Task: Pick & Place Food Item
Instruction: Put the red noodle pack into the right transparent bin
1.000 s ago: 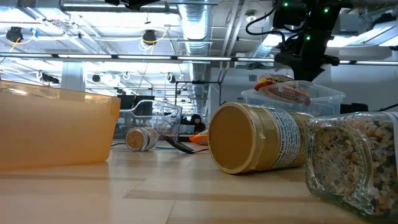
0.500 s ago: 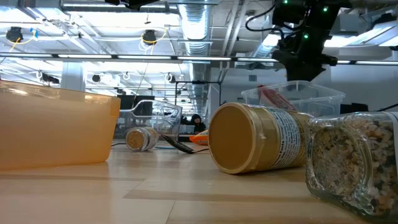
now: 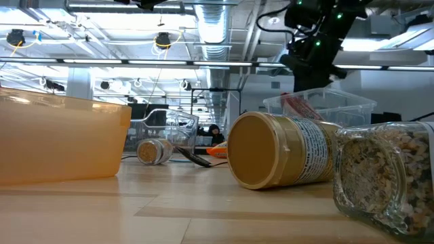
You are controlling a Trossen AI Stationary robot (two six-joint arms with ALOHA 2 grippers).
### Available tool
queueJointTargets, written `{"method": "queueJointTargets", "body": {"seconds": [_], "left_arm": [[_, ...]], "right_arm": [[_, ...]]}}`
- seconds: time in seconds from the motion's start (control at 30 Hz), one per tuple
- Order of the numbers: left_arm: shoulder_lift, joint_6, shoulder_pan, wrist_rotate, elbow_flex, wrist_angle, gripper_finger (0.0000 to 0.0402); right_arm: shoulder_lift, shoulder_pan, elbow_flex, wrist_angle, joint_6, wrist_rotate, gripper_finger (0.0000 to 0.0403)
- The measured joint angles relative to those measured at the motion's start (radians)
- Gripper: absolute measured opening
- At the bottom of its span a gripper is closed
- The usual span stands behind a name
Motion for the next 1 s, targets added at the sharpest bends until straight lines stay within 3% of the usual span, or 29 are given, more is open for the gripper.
{"method": "queueJointTargets", "body": {"seconds": [0.3, 0.77, 1.0], "left_arm": [[0.0, 0.0, 0.0, 0.002, 0.0, 0.001, 0.0145], [0.0, 0.0, 0.0, 0.002, 0.0, 0.001, 0.0145], [0.0, 0.0, 0.0, 0.002, 0.0, 0.001, 0.0145]], "right_arm": [[0.091, -0.06, 0.0, 0.006, -0.027, -0.067, 0.0126], [0.092, -0.127, 0.0, 0.016, -0.028, -0.123, 0.0123], [0.092, -0.133, 0.0, 0.076, -0.061, -0.216, 0.0123]]}}
